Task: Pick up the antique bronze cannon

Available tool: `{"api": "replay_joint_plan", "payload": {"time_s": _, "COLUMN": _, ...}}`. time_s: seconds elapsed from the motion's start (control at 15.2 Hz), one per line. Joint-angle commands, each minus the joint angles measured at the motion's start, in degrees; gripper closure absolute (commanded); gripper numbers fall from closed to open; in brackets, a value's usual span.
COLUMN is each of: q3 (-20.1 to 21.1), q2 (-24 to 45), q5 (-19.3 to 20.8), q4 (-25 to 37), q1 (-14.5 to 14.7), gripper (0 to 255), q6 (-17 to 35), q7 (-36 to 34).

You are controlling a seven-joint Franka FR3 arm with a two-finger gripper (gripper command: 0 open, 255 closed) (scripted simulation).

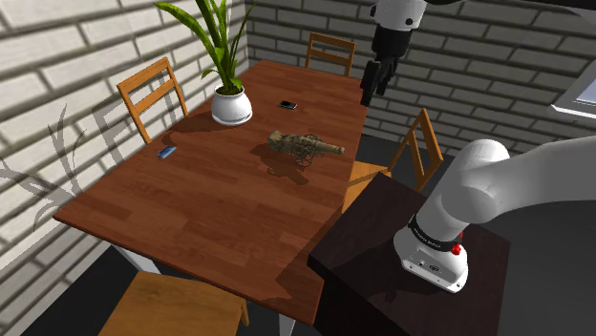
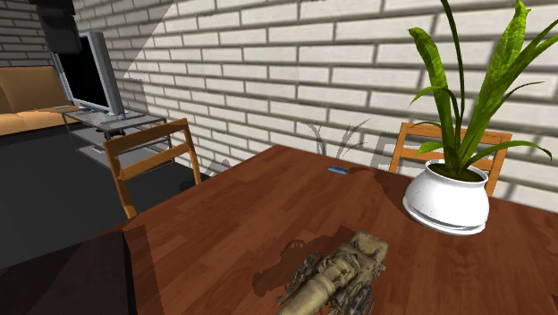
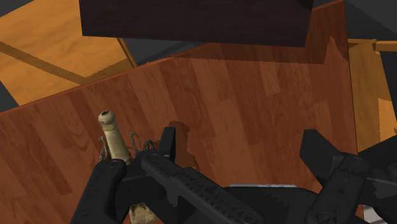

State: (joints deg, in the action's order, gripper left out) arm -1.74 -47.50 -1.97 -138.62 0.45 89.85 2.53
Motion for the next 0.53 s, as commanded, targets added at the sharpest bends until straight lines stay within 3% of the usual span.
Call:
{"api": "replay_joint_plan", "payload": {"time_s": 0.0, "q3": 0.00, "q2": 0.00, "q5": 0.00, "q4": 0.00, "q1": 0.00, "gripper": 0, "q6": 0.00, "q7": 0.00}}
{"api": "replay_joint_plan", "payload": {"time_s": 0.46, "q3": -4.20, "q2": 7.25, "q5": 3.55, "q4": -6.14, "q1": -1.37, "gripper": 0, "q6": 12.36, "q7": 5.54}}
